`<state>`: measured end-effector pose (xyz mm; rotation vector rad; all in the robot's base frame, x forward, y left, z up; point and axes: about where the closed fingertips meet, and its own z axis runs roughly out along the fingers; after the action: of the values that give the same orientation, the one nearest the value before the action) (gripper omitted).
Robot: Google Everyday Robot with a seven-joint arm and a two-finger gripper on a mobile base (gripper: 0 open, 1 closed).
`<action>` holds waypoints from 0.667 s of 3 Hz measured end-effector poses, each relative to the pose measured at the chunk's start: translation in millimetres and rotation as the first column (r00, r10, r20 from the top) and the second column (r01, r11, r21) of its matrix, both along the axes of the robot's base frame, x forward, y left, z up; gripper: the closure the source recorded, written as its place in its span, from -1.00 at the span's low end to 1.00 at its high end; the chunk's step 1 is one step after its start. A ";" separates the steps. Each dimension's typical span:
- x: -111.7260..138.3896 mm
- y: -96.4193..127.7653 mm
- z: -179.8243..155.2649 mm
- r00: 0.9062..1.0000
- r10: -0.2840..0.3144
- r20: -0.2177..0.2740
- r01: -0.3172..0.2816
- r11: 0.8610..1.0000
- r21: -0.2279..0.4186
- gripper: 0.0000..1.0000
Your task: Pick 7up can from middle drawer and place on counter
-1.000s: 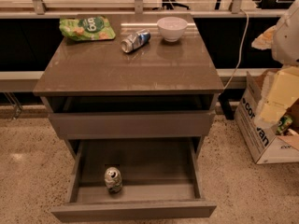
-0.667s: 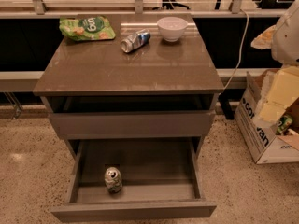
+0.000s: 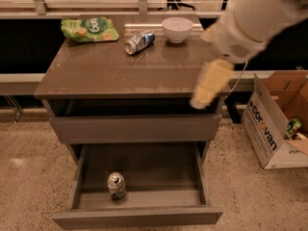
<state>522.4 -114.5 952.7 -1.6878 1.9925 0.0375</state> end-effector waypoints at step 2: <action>36.3 76.9 0.3 0.993 0.103 0.055 -0.107 0.991 0.077 -1.00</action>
Offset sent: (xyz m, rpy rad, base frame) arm 0.0319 0.0633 0.0012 0.0598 -0.0419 0.0827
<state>558.7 -37.6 953.0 -1.7236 1.8399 0.1089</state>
